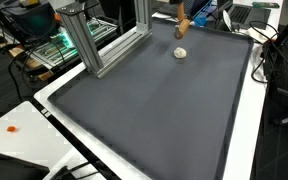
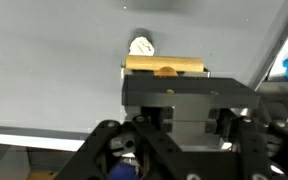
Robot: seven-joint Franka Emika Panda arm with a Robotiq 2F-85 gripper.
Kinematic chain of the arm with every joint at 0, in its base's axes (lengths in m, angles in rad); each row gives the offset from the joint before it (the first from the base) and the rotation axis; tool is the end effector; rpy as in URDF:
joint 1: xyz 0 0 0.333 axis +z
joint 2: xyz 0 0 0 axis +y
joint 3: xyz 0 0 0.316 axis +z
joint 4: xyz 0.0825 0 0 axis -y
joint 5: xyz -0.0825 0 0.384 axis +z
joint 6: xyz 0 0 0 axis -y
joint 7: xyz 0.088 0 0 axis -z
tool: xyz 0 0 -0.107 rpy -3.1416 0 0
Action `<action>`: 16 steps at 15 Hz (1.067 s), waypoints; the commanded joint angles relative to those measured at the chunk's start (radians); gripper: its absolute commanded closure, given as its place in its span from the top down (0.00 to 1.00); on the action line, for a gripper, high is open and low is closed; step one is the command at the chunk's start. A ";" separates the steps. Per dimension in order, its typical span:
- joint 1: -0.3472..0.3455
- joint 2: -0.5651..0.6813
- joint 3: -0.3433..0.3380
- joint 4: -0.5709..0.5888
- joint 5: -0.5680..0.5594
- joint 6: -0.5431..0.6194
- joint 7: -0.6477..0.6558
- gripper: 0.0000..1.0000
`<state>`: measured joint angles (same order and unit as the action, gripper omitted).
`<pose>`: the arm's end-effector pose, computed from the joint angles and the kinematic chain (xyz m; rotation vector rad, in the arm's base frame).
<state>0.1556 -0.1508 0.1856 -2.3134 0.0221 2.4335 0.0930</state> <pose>0.4824 0.1731 0.4312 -3.0467 -0.3597 -0.4084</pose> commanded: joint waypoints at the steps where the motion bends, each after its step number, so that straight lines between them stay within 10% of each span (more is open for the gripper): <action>1: 0.003 0.006 -0.003 0.003 0.003 -0.002 0.005 0.36; 16: -0.026 0.151 -0.029 0.061 -0.098 0.089 0.097 0.36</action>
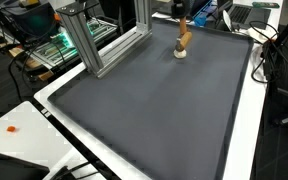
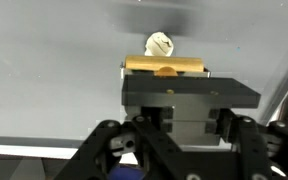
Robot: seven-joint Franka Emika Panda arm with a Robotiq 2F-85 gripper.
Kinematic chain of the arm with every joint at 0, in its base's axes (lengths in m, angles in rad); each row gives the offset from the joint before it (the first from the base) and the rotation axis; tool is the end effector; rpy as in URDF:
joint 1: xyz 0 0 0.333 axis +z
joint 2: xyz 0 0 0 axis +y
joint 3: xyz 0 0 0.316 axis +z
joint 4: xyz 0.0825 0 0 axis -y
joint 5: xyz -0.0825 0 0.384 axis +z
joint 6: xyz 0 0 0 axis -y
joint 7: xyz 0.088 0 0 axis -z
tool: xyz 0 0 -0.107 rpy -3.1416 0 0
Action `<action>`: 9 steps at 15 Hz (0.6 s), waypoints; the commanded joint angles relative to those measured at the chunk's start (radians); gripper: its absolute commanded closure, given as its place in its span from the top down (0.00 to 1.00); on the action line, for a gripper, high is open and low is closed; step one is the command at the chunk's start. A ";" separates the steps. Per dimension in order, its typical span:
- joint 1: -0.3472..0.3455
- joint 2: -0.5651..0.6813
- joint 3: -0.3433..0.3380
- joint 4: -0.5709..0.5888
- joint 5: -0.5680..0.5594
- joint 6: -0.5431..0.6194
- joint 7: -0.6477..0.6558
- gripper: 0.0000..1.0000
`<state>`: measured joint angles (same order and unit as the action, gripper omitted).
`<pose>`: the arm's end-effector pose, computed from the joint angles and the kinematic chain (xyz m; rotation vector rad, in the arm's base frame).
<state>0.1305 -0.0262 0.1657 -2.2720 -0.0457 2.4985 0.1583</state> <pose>0.5140 0.1574 0.3937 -3.0836 -0.2651 -0.3950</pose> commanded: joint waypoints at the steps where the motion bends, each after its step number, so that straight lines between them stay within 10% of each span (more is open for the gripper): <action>1: -0.001 0.035 -0.013 0.021 -0.037 0.029 0.036 0.36; 9: 0.006 0.080 -0.024 0.039 -0.025 -0.027 0.037 0.36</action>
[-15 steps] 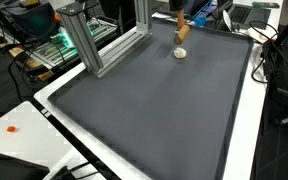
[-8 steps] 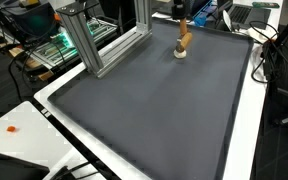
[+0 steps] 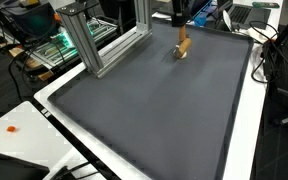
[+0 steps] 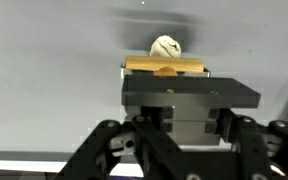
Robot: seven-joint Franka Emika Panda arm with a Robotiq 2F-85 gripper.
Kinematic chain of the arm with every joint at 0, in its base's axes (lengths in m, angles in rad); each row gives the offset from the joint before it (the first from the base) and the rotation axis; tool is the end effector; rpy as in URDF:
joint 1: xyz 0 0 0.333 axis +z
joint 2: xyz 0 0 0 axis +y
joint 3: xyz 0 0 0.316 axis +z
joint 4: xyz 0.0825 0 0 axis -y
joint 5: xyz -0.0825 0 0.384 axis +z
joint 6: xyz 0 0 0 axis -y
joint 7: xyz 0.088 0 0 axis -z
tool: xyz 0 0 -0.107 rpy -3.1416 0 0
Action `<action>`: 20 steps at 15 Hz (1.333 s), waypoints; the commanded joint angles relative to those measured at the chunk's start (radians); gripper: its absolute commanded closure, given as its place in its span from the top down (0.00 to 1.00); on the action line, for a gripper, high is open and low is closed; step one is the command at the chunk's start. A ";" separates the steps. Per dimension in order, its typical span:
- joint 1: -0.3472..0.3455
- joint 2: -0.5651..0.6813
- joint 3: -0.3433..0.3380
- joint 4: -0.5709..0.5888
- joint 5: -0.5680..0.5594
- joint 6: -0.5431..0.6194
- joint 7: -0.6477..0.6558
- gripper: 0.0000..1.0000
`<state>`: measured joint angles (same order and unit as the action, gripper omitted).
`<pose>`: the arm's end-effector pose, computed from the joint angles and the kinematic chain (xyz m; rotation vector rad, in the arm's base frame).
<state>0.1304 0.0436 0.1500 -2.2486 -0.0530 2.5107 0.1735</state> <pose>0.5267 0.1518 0.3683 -3.0939 -0.2253 -0.3427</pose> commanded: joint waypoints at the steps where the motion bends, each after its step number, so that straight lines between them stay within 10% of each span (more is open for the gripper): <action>1: 0.006 0.011 -0.008 0.017 -0.015 -0.053 0.018 0.36; 20: 0.027 0.039 0.001 0.006 -0.014 -0.097 0.003 0.36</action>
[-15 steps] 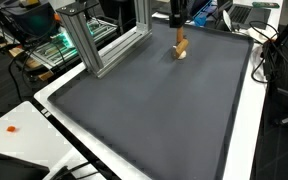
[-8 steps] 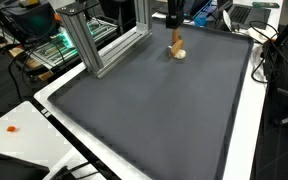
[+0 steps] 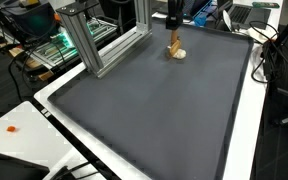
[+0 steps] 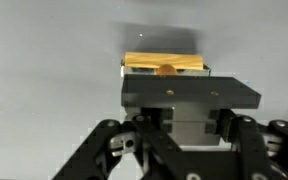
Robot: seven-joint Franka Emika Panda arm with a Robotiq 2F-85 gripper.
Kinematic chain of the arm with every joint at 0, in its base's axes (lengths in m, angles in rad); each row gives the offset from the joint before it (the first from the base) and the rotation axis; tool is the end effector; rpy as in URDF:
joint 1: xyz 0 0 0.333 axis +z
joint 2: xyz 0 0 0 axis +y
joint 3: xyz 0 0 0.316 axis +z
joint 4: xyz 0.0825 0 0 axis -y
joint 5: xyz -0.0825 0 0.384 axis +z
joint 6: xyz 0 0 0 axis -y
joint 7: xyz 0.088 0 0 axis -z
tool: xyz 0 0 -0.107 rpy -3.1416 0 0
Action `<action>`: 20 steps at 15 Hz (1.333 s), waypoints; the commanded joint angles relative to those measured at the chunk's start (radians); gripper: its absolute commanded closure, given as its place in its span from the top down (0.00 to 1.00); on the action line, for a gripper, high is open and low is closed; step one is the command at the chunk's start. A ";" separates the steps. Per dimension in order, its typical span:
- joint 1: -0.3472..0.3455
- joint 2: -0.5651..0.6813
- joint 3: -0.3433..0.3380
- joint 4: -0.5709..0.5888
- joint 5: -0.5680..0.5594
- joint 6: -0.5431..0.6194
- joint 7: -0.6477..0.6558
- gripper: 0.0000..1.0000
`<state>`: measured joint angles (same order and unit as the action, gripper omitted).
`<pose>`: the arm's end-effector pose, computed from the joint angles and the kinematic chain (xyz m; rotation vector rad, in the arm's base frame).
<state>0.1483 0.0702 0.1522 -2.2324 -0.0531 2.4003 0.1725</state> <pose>0.5192 0.1601 0.3498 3.1236 0.2575 0.1604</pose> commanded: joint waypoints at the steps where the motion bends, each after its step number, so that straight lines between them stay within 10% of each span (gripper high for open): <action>1: 0.010 0.014 -0.002 -0.012 -0.016 0.015 0.006 0.36; 20: 0.024 0.022 -0.007 -0.036 -0.061 0.207 0.047 0.36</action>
<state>0.1596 0.0965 0.1516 -2.2647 -0.0879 2.6119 0.1963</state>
